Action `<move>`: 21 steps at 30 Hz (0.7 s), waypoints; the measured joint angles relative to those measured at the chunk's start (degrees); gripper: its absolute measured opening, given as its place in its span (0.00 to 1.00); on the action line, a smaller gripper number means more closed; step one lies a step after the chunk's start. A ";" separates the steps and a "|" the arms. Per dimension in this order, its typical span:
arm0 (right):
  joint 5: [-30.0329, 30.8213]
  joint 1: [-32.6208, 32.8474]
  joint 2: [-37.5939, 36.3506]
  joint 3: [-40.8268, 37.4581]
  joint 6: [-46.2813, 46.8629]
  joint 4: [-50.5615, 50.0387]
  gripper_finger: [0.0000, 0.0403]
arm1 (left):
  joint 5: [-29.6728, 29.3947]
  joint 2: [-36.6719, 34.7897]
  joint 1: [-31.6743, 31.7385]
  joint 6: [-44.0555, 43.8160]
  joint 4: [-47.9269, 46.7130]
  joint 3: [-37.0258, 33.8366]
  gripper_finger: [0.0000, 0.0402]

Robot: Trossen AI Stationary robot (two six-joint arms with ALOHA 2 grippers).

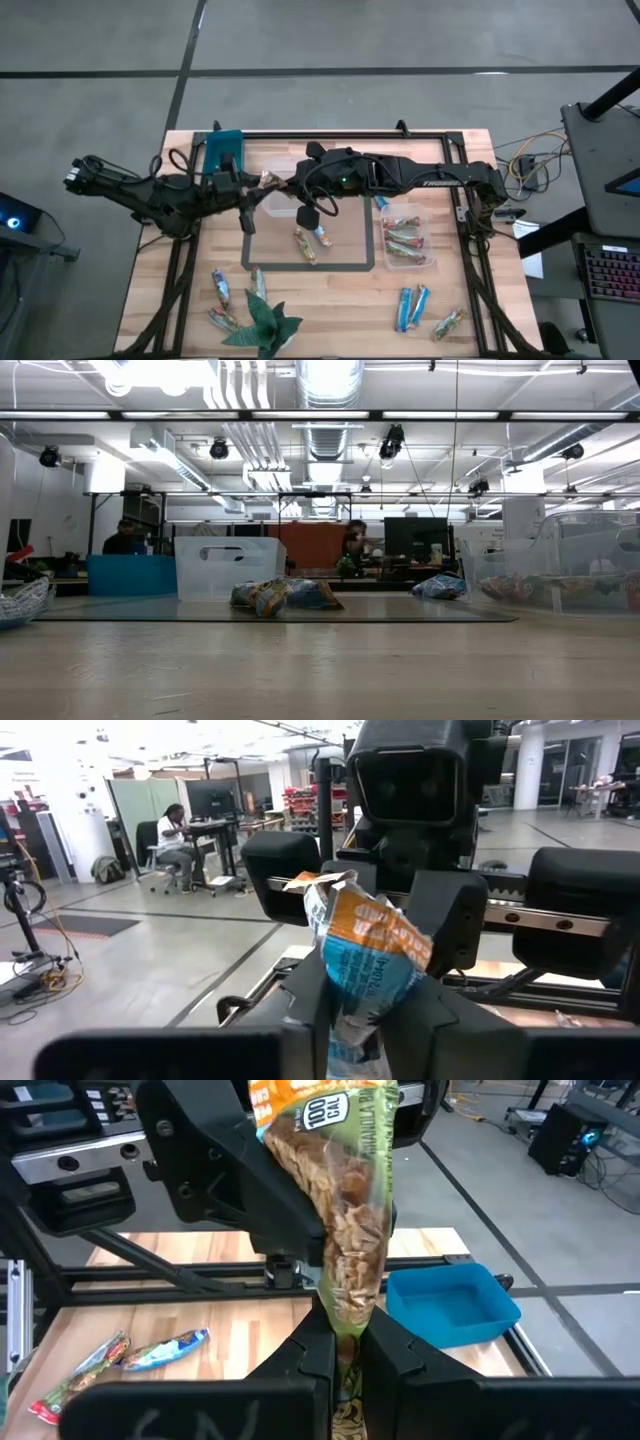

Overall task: Pick and place Granola Bars by type
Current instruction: Put the yellow granola bar into the left transparent bin

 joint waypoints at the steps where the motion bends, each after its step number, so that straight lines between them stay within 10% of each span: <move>1: -0.01 0.00 0.00 0.00 0.04 -0.02 0.03 | 0.00 0.00 0.02 0.00 0.00 0.00 0.11; 21: 5.75 -0.35 -10.38 1.95 -1.50 -15.30 0.50 | -4.56 1.01 2.92 5.39 -3.69 3.19 0.04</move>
